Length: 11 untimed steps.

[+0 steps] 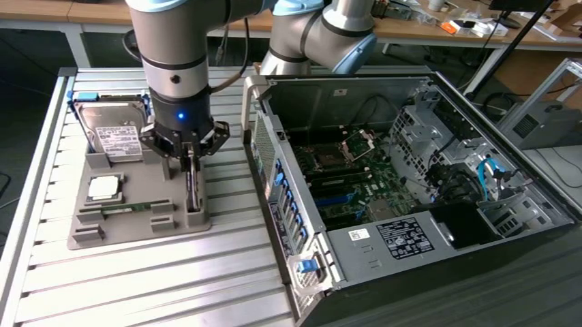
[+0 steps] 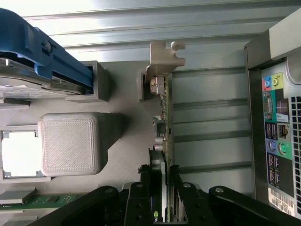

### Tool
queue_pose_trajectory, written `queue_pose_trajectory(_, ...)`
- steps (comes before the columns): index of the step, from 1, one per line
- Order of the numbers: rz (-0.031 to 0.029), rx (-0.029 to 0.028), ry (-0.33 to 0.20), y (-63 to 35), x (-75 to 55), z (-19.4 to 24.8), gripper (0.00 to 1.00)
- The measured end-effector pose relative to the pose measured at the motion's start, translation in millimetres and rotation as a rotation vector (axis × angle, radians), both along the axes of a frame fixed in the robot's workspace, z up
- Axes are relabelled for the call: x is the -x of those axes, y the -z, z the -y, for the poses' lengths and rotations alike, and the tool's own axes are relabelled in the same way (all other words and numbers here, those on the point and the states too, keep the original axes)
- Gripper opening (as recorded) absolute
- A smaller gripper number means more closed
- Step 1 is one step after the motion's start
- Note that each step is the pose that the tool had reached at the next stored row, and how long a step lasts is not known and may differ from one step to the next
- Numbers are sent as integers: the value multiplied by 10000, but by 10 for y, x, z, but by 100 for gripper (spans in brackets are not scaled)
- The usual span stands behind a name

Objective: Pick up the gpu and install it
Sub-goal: 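Pick up the gpu and move the gpu toward the slot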

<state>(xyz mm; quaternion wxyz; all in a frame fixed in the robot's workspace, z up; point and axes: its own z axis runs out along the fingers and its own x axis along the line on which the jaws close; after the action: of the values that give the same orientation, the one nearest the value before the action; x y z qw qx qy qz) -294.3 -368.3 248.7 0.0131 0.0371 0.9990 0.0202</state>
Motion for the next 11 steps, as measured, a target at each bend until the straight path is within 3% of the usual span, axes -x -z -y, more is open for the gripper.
queue_pose_trajectory(11,0,0,0,-97,0,0,27)
